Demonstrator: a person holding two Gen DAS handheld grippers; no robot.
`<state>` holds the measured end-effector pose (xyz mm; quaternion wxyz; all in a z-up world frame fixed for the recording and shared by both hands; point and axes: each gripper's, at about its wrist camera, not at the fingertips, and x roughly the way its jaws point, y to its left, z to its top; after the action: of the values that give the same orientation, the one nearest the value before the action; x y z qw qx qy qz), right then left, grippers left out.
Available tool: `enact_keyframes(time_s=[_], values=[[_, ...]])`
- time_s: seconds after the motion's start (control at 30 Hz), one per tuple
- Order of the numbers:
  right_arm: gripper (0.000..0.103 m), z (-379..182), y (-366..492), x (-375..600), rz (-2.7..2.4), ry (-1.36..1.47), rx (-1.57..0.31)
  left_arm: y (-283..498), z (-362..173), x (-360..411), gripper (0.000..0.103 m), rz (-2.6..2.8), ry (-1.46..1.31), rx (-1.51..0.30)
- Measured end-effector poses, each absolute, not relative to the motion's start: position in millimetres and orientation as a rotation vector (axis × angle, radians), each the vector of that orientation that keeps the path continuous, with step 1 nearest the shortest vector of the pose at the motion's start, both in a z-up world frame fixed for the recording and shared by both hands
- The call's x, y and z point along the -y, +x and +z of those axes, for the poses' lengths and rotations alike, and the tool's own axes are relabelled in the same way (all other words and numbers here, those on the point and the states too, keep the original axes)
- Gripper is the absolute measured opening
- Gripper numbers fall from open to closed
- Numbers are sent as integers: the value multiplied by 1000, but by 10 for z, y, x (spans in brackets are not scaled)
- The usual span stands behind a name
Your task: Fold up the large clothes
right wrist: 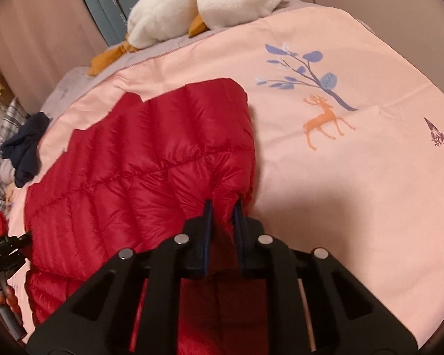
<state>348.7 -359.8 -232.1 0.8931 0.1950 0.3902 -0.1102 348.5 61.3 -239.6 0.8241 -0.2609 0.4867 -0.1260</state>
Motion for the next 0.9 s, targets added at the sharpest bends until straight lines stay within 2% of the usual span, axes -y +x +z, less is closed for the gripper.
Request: enact_keyframes(time_s=[0.17,0.23,0.27,0.33,0.47,0.57,0.77,0.83,0.9], values=[[17,-2348,3559,3603,-252,390,-844,3442,-2329,-640,24,-252,-547,-1036],[25,-2304,3510,3628,-258,399,-833,3378,-2252,-680,29,-236,-531,-1021],[28,-2281,3478,3649,-259,410,-825,3338,-2209,-715,35,-222,-521,-1011],[47,-2220,3387,3680,-260,430,-805,3260,-2129,-784,43,-209,-505,-988],[47,-2044,3248,3638,-257,370,-756,3149,-1987,-929,48,-190,-497,-952],[49,-1913,3216,3517,-226,327,-719,3096,-1881,-918,64,-179,-463,-917],[59,-1753,3322,3042,-126,229,-681,3057,-1778,-457,65,-207,-261,-900],[64,-1747,3385,2842,-92,180,-682,3048,-1784,-266,77,-217,-186,-893],[65,-1767,3457,2664,-60,132,-688,3035,-1788,-90,78,-224,-113,-872]])
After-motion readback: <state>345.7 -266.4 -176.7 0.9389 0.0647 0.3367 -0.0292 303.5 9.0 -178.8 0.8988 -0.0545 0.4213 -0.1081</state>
